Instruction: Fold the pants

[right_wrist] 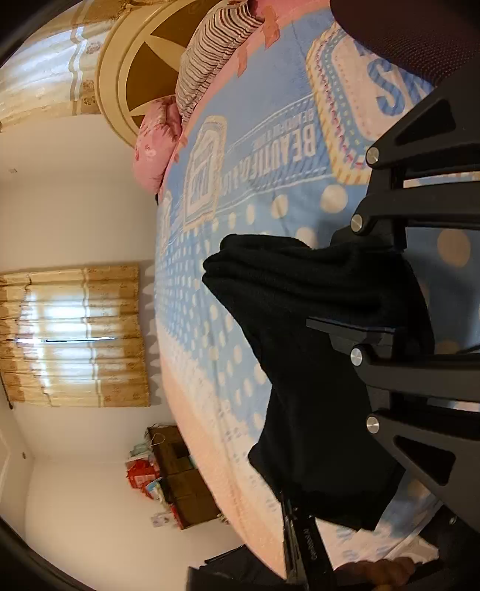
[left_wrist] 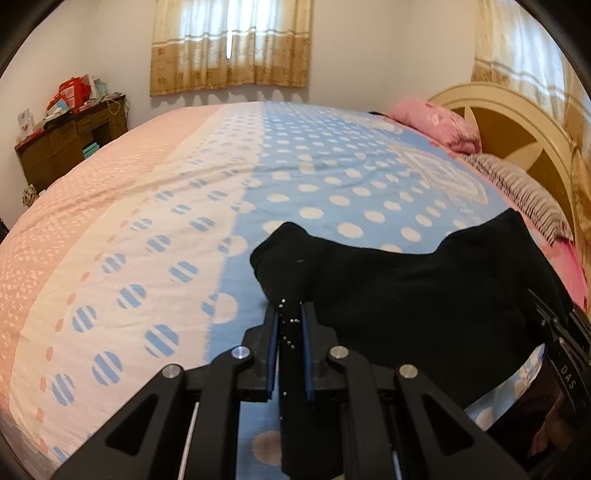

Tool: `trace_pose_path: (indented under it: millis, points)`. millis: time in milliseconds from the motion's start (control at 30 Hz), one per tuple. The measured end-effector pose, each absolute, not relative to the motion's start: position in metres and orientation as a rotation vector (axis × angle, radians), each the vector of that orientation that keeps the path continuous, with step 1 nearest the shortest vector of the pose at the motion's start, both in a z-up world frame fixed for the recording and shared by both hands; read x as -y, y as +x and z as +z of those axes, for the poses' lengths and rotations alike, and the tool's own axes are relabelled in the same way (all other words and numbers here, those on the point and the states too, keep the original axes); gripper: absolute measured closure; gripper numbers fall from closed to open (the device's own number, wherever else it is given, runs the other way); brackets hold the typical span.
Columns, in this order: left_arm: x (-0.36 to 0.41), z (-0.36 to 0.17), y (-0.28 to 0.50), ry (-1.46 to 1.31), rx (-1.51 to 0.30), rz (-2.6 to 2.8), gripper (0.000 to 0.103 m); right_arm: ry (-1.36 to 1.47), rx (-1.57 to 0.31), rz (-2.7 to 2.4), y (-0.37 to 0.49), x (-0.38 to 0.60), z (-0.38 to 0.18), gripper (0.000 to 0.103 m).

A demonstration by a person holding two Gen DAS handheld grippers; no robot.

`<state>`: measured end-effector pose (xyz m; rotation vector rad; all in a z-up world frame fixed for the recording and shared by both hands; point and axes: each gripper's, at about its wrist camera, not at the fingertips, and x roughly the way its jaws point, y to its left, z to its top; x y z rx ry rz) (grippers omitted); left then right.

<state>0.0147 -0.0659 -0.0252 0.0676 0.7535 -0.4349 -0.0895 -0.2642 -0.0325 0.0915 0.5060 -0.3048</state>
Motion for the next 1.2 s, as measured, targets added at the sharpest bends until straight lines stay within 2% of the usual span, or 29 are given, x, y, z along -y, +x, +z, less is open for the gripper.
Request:
trace_pose_path:
  millis: [200, 300, 367, 400, 433, 467, 633, 767, 900, 967, 1000, 1033, 1067, 1100, 1200]
  points:
    - [0.049, -0.025, 0.027, 0.036, -0.763, -0.429, 0.09, 0.036, -0.485, -0.279, -0.074, 0.244, -0.022, 0.076]
    - [0.035, -0.027, 0.031, -0.015, -0.784, -0.461, 0.085, 0.023, -0.503, -0.299, -0.072, 0.244, -0.026, 0.076]
    - [0.026, -0.025, 0.032, -0.041, -0.78, -0.477, 0.069, 0.025, -0.53, -0.338, -0.075, 0.253, -0.034, 0.076]
    - [0.021, -0.024, 0.033, -0.05, -0.78, -0.48, 0.044, 0.031, -0.544, -0.352, -0.077, 0.258, -0.038, 0.076]
    - [0.017, -0.024, 0.035, -0.066, -0.777, -0.476, 0.028, 0.045, -0.568, -0.376, -0.079, 0.267, -0.045, 0.076]
    - [0.013, -0.024, 0.036, -0.087, -0.772, -0.466, 0.027, 0.056, -0.587, -0.398, -0.081, 0.274, -0.052, 0.076]
    - [0.026, -0.036, 0.04, -0.11, -0.843, -0.513, 0.027, 0.222, -0.653, -0.42, -0.089, 0.306, -0.08, 0.076]
    - [0.054, -0.051, 0.035, -0.066, -0.892, -0.574, 0.027, 0.181, -0.645, -0.422, -0.088, 0.3, -0.079, 0.076]
    - [0.066, -0.072, 0.037, -0.085, -0.986, -0.602, 0.032, 0.222, -0.646, -0.41, -0.089, 0.307, -0.082, 0.076]
    - [0.068, -0.073, 0.036, -0.082, -0.97, -0.597, 0.035, 0.207, -0.65, -0.412, -0.087, 0.305, -0.083, 0.076]
    - [0.07, -0.072, 0.036, -0.084, -0.969, -0.615, 0.046, 0.2, -0.651, -0.413, -0.087, 0.304, -0.083, 0.076]
    - [0.071, -0.073, 0.038, -0.118, -0.994, -0.646, 0.062, 0.194, -0.653, -0.414, -0.086, 0.304, -0.083, 0.076]
    - [0.07, -0.075, 0.04, -0.174, -1.019, -0.667, 0.068, 0.193, -0.654, -0.414, -0.086, 0.304, -0.084, 0.076]
    - [0.068, -0.078, 0.042, -0.218, -1.042, -0.691, 0.081, 0.193, -0.655, -0.414, -0.086, 0.304, -0.084, 0.076]
    - [0.063, -0.08, 0.045, -0.281, -1.07, -0.704, 0.084, 0.182, -0.659, -0.416, -0.086, 0.302, -0.083, 0.076]
